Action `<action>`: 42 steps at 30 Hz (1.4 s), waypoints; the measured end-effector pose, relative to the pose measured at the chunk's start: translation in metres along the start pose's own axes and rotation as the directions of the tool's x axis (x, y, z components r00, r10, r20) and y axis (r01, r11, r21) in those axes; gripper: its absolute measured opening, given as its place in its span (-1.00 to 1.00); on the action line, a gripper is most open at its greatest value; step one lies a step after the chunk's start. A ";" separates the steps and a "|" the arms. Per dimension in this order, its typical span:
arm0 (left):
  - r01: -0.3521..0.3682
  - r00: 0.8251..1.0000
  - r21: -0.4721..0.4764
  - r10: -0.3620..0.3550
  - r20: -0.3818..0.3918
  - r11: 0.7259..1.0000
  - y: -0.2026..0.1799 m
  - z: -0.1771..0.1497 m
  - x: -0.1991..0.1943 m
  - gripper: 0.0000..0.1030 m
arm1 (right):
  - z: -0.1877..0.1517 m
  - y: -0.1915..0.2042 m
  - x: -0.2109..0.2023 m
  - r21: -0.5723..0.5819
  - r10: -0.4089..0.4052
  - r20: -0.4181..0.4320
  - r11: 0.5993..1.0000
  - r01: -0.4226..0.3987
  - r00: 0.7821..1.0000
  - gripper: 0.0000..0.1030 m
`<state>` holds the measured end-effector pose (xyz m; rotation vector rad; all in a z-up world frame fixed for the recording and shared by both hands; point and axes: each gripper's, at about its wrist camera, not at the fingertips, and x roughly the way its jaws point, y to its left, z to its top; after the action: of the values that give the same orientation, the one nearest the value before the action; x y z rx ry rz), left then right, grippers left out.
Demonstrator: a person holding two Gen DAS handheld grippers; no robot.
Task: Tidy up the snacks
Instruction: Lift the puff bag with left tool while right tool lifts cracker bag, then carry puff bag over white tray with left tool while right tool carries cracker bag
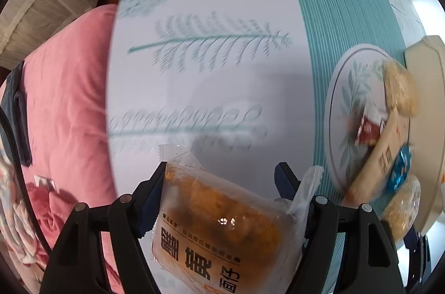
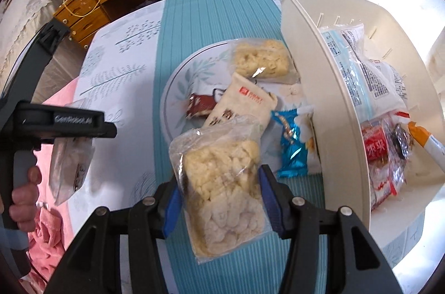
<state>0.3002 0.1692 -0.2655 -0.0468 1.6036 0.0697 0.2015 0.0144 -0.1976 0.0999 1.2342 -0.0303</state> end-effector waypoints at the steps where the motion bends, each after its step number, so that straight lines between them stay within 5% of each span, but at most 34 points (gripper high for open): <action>1: 0.004 1.000 -0.004 -0.004 0.003 1.000 0.004 -0.009 -0.004 0.44 | -0.002 0.001 -0.002 -0.003 0.004 0.001 1.000 -0.004 1.000 0.01; 13: 0.096 0.991 0.002 -0.096 0.089 0.995 0.045 -0.093 -0.064 0.45 | -0.034 0.014 -0.055 -0.043 0.035 0.080 0.999 -0.032 0.996 0.01; 28: 0.193 0.956 0.087 -0.208 0.207 0.977 0.005 -0.151 -0.147 0.45 | -0.068 0.000 -0.110 -0.062 0.072 0.162 0.996 -0.062 0.984 0.01; 42: 0.235 0.928 0.022 -0.231 0.293 0.972 -0.055 -0.158 -0.177 0.45 | -0.036 -0.055 -0.128 -0.174 0.143 0.185 0.979 -0.110 0.972 0.01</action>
<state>0.1530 0.1003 -0.0847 -0.2278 1.2898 -0.0946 0.1209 -0.0410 -0.0916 0.0322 1.0259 0.1686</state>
